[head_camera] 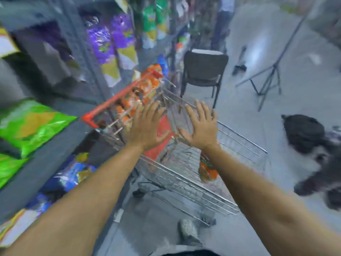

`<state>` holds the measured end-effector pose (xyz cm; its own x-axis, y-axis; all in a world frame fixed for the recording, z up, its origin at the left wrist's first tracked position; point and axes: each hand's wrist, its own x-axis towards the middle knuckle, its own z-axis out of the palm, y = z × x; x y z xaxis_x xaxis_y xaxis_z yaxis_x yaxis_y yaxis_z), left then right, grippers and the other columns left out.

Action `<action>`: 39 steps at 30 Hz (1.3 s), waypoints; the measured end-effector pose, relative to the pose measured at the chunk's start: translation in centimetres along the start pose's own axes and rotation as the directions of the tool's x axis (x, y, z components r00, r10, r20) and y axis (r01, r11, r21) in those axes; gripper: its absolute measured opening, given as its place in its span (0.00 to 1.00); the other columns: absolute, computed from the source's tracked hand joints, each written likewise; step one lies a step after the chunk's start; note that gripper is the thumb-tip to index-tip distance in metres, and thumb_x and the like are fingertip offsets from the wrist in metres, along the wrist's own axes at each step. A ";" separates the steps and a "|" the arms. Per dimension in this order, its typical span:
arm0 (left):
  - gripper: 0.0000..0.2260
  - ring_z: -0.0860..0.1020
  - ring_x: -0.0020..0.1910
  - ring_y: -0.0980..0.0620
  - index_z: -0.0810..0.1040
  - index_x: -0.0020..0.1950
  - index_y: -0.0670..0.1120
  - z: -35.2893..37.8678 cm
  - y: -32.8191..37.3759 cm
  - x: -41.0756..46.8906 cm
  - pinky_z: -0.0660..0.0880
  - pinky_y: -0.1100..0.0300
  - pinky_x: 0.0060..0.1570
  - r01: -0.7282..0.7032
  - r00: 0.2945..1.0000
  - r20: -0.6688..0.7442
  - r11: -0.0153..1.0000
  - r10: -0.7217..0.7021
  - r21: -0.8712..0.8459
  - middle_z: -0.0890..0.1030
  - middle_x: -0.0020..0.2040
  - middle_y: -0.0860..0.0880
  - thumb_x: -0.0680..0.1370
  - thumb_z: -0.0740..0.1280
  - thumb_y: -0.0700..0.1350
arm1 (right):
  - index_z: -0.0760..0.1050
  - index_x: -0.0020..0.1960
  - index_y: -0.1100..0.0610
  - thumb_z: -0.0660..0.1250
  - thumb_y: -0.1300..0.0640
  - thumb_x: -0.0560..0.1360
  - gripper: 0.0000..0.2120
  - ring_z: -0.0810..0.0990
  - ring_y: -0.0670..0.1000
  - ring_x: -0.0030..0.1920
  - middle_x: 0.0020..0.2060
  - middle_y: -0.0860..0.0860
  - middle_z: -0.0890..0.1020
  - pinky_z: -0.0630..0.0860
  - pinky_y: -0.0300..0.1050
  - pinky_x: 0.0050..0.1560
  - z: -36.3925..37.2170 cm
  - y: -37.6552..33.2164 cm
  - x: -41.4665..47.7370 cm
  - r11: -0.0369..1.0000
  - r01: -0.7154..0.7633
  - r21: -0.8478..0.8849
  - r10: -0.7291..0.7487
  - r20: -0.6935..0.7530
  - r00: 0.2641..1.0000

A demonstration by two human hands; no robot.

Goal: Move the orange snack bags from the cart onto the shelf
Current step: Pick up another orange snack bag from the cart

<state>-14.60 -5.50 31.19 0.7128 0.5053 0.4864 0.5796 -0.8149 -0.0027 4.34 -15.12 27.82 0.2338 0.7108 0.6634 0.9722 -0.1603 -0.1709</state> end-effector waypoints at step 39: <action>0.26 0.75 0.53 0.51 0.74 0.53 0.53 33.3 9.3 1.7 0.73 0.52 0.58 0.906 0.328 0.943 0.303 -0.061 -0.296 0.78 0.49 0.52 0.59 0.79 0.44 | 0.74 0.55 0.50 0.82 0.49 0.59 0.29 0.80 0.48 0.48 0.46 0.44 0.81 0.77 0.43 0.47 15.2 15.4 -19.6 0.029 -0.990 0.137 0.668 0.734 0.122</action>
<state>5.15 -2.83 2.90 0.5712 0.4830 -0.6637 0.7045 0.1264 0.6984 14.51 -21.07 1.09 0.6672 0.4818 -0.5681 -0.2052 -0.6143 -0.7619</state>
